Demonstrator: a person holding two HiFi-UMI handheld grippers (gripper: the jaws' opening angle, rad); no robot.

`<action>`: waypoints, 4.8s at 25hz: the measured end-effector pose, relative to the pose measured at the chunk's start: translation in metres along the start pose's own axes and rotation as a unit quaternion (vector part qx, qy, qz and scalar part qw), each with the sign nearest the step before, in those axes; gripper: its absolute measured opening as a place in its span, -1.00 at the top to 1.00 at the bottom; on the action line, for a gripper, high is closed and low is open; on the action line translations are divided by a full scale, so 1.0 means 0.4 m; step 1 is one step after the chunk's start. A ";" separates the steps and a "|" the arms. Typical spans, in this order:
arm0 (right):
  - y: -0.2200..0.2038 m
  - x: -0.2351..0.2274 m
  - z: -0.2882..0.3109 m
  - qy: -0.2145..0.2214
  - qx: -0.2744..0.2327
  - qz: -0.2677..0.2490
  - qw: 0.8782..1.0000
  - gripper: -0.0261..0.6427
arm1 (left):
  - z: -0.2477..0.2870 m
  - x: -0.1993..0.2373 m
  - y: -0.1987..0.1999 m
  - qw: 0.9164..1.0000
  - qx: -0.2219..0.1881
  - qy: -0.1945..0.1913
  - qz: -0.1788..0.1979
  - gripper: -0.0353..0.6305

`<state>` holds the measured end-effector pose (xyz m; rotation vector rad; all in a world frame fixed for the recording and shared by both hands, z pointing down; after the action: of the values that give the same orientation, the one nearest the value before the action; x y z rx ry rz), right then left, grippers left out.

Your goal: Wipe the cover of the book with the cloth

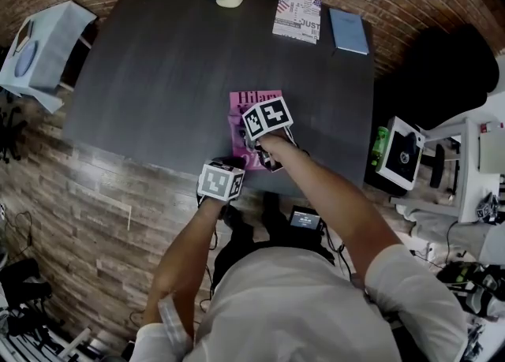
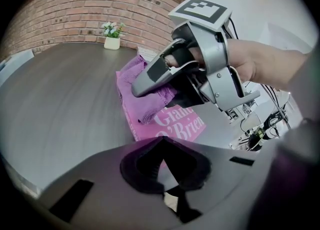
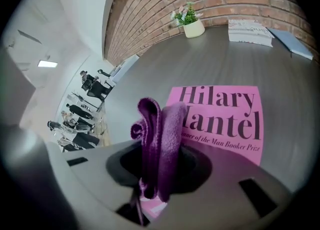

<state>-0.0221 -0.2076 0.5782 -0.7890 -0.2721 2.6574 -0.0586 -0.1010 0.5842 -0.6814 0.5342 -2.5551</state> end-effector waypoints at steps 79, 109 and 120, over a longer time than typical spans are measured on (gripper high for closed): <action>-0.189 0.097 -0.007 0.015 0.000 0.025 1.000 0.59 | -0.094 -0.011 -0.142 0.997 -0.034 -0.065 -0.012 0.87; -0.283 -0.121 -0.171 -0.048 -0.023 0.064 0.996 0.58 | -0.058 -0.075 -0.074 0.987 -0.065 -0.127 -0.067 0.68; -0.320 -0.220 -0.264 -0.122 -0.022 0.062 0.990 0.59 | -0.034 -0.134 -0.022 0.985 -0.076 -0.145 -0.056 0.55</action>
<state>0.1411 -0.1152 0.5699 -0.5056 -0.3551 2.8767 -0.0267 -0.0635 0.5576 -1.1456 0.6092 -2.4703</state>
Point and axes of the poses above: the fingertips, and each gripper's own axes: z forward along the fingers, x to its left, y out of its top, the point moved 4 cm from there along -z, backward along the fingers, and after that the axes turned 4 degrees about x, right-handed, at the moved point
